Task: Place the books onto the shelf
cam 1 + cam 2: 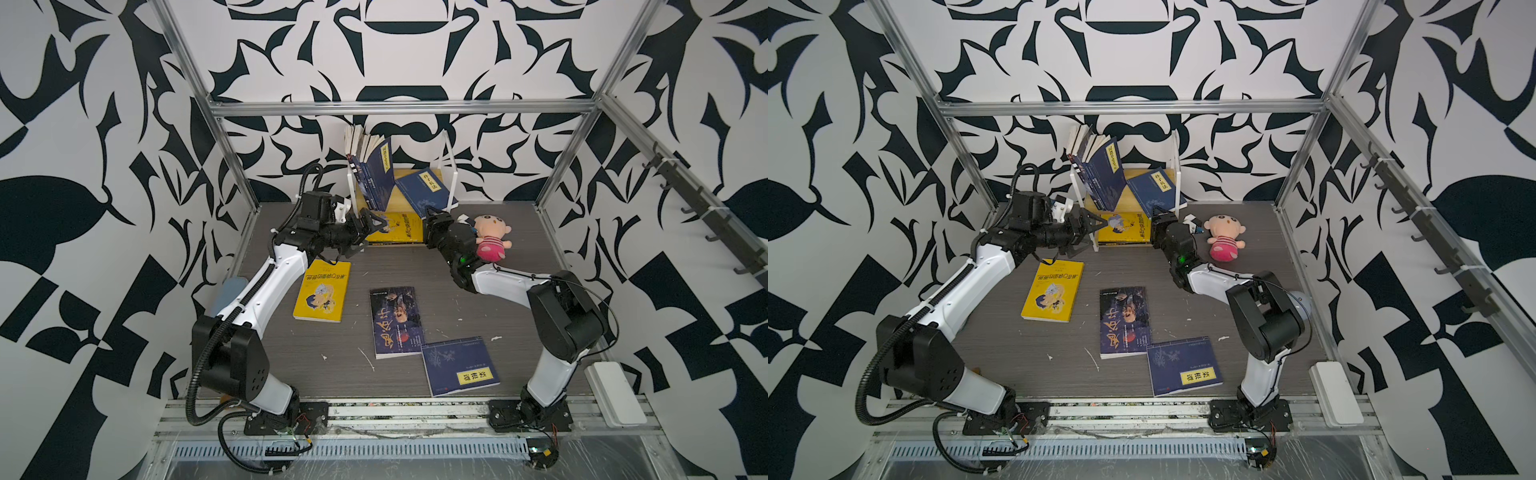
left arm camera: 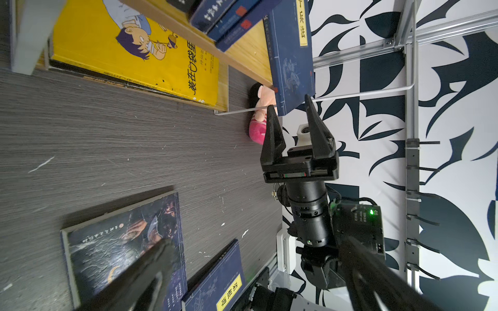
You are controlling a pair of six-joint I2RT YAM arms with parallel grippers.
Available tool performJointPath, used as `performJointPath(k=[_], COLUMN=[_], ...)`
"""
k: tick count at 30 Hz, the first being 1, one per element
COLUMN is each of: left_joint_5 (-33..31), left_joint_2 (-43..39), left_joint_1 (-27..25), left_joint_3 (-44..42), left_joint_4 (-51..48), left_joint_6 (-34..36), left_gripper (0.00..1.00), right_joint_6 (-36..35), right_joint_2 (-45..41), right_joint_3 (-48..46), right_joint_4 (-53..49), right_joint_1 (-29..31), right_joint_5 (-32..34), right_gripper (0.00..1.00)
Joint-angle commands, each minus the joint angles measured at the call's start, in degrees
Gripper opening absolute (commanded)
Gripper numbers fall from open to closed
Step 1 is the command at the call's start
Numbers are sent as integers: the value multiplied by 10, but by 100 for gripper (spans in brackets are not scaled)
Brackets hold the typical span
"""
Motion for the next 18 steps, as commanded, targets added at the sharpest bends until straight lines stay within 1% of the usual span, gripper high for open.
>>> performJointPath(k=[1, 3, 10, 11, 15, 18], left_joint_5=[6, 6, 6, 6, 9, 15], left_joint_2=[-19, -21, -23, -24, -25, -24], left_joint_1=[3, 5, 7, 8, 12, 16], left_joint_3=[-10, -12, -14, -14, -12, -10], left_joint_4=[13, 14, 15, 16, 17, 30], left_joint_6=[-9, -11, -14, -14, -8, -1], left_gripper=[100, 100, 100, 100, 100, 100], right_joint_6=[9, 10, 18, 18, 10, 16], right_joint_2=[2, 7, 9, 7, -12, -34], right_joint_3=[33, 36, 29, 27, 9, -26], right_joint_4=[28, 25, 34, 36, 39, 81], right_joint_1=[-6, -7, -8, -9, -8, -8], right_joint_5=[-8, -8, -12, -13, -27, -17], right_gripper=[48, 40, 1, 0, 0, 0])
